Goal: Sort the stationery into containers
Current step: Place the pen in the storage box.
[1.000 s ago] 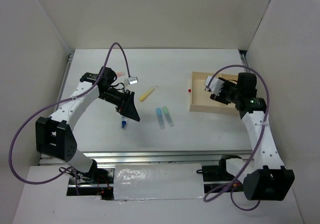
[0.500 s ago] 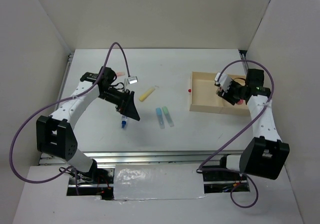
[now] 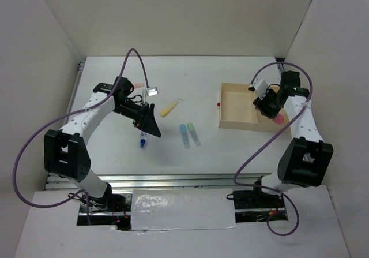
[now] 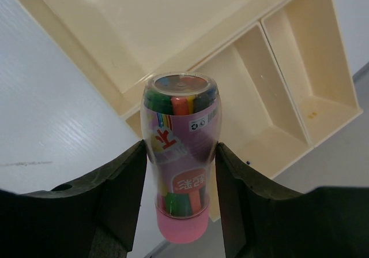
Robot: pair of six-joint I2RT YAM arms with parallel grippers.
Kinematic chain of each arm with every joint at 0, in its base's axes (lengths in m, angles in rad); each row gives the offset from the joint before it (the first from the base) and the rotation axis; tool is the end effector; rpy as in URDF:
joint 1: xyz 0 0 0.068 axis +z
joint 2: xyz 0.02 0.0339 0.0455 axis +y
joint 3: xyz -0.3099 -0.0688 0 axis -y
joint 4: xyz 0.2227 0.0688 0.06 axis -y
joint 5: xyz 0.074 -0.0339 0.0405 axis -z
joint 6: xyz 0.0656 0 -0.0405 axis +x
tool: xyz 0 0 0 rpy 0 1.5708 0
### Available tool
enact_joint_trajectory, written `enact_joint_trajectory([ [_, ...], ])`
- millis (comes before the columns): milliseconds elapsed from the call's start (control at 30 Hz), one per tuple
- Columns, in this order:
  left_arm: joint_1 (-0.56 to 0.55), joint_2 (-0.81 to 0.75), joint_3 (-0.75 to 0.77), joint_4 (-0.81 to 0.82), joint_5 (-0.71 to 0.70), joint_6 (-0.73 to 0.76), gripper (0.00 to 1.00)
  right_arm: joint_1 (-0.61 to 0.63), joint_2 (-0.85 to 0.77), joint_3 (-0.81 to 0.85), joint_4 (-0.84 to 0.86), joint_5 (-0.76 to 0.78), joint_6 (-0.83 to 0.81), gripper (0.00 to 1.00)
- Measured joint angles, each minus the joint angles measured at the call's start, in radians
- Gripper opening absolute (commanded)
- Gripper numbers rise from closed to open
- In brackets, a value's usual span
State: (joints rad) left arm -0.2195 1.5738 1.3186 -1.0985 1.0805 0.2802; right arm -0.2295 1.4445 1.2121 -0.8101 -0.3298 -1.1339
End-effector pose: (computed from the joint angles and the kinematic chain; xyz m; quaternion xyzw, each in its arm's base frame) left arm 0.2550 -0.1162 0.3228 0.2648 0.8123 -0.5083 0.1084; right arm 0.2776 -0.0430 0.3105 -0.4546 0.8378 -0.0392 0.2998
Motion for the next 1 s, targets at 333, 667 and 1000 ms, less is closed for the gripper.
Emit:
enact_joint_trajectory([
  [333,0.005,0.01,-0.016,0.042,-0.019,-0.04,0.99,0.002,0.104,0.07,0.025,0.113,0.148,0.0],
  [667,0.049,-0.098,-0.111,0.196,-0.106,-0.162,0.99,0.049,0.182,0.017,0.153,0.228,0.214,0.0],
  [1000,0.096,-0.182,-0.202,0.304,-0.201,-0.231,0.99,0.075,0.246,-0.019,0.246,0.343,0.264,0.42],
])
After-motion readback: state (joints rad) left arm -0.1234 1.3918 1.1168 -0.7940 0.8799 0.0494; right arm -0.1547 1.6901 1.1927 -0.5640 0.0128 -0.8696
